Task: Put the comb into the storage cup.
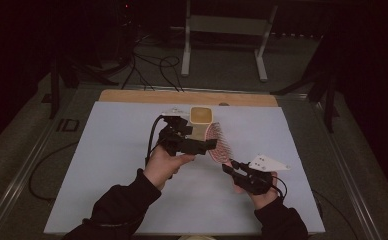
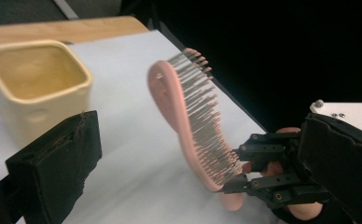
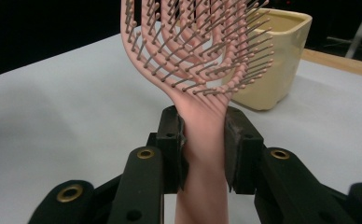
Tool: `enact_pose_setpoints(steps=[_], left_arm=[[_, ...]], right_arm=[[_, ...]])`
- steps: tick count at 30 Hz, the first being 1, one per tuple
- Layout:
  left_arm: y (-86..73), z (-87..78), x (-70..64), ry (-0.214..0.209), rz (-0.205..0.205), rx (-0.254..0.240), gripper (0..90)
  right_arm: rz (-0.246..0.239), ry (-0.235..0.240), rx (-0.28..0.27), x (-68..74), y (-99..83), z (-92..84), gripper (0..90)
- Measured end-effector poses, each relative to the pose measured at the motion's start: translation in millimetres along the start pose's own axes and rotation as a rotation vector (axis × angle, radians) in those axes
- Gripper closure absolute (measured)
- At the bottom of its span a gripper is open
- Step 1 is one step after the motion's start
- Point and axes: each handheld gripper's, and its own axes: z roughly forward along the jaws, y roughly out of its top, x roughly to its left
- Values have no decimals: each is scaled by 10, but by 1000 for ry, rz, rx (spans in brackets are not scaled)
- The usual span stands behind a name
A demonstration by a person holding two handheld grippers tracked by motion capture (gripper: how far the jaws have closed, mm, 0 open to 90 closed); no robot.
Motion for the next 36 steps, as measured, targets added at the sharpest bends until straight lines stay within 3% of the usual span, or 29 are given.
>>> enact_pose_setpoints(steps=[6,12,18,24,30,36], left_arm=[[-6,149,27,-10,-26,11,3],[-6,260,39,-29,-33,21,91],[-23,351,49,-23,-82,37,158],[-42,379,72,-26,-119,27,316],[-61,390,86,-29,-111,14,464],[-70,398,114,-29,-118,-1,530]], right_arm=[[-3,0,1,1,1,1,709],[-7,1,4,6,0,10,710],[-6,1,4,4,1,10,709],[-9,0,6,4,0,13,710],[-13,0,5,9,0,19,710],[-16,-3,3,7,3,19,709]])
